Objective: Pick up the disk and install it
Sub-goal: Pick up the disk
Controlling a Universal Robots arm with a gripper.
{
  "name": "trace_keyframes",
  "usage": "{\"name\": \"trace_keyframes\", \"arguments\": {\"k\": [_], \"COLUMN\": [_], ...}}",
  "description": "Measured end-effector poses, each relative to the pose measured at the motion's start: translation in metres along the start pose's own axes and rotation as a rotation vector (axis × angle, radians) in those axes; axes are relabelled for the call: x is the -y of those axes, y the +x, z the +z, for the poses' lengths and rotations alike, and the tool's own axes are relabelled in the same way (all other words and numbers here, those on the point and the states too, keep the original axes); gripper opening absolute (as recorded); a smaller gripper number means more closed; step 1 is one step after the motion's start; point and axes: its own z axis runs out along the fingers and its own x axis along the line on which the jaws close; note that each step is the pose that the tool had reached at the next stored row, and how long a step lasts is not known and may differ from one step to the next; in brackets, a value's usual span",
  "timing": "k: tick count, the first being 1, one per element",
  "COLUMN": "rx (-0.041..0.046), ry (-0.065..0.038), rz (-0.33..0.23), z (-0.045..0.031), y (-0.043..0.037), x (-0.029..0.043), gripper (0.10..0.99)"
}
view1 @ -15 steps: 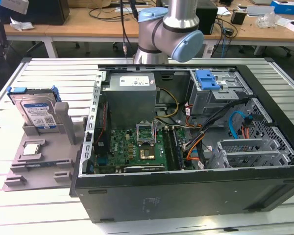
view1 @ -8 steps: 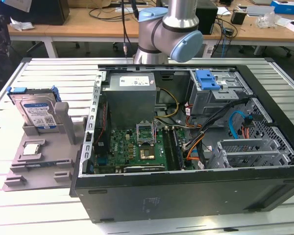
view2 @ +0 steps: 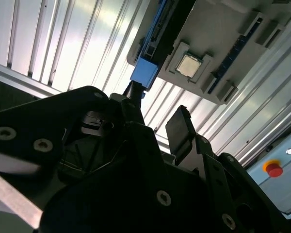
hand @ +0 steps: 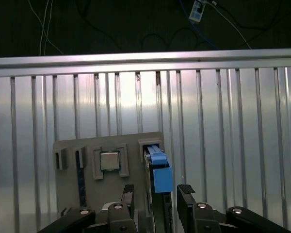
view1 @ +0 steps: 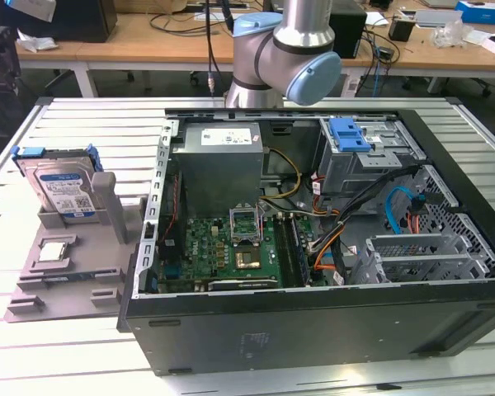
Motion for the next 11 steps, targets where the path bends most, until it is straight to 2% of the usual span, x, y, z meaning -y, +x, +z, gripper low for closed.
{"name": "trace_keyframes", "arguments": {"k": [5, 11], "rx": [0.0000, 0.0000], "ry": [0.000, -0.001], "rz": [0.000, 0.000], "z": [0.0058, 0.0175], "y": [0.0001, 0.0002], "x": [0.0002, 0.0008], "gripper": [0.478, 0.478]}}
